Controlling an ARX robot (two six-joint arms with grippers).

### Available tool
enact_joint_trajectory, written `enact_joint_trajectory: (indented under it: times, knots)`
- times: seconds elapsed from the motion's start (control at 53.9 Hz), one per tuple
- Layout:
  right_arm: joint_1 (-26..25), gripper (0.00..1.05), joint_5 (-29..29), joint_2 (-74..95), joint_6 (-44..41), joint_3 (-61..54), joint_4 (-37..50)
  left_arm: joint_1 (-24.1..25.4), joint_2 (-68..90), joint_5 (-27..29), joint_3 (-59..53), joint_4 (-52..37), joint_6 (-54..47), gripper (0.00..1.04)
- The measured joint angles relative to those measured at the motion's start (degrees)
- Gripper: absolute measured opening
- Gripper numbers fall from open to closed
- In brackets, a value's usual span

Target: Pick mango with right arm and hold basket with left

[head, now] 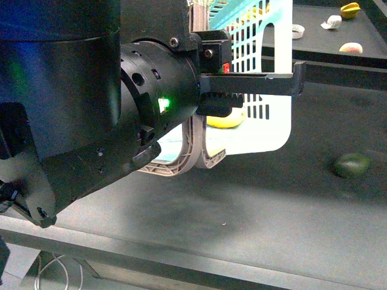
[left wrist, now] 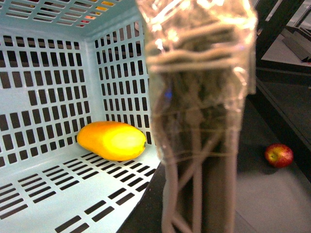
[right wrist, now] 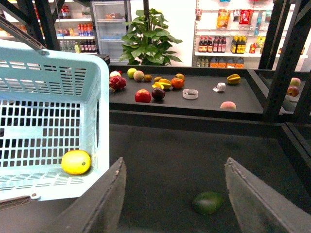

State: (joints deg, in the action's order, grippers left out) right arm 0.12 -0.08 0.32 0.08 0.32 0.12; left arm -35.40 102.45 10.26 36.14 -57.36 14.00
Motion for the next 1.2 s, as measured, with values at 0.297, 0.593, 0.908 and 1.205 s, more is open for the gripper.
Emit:
enact_joint_trajectory:
  times: [0.297, 0.593, 0.908, 1.205]
  knots:
    - [0.0, 0.96, 0.0, 0.0, 0.0, 0.0, 0.0, 0.0, 0.0, 0.0, 0.0, 0.0, 0.0, 0.05]
    - [0.0, 0.96, 0.0, 0.0, 0.0, 0.0, 0.0, -0.1, 1.1, 5.8, 0.5, -1.1, 0.9, 0.05]
    - [0.0, 0.96, 0.0, -0.1, 0.0, 0.0, 0.0, 5.4, 7.3, 12.4, 9.5, 1.9, 9.8, 0.05]
    - [0.0, 0.96, 0.0, -0.1, 0.0, 0.0, 0.0, 13.0, 15.4, 12.4, 20.1, 7.6, 33.6, 0.05]
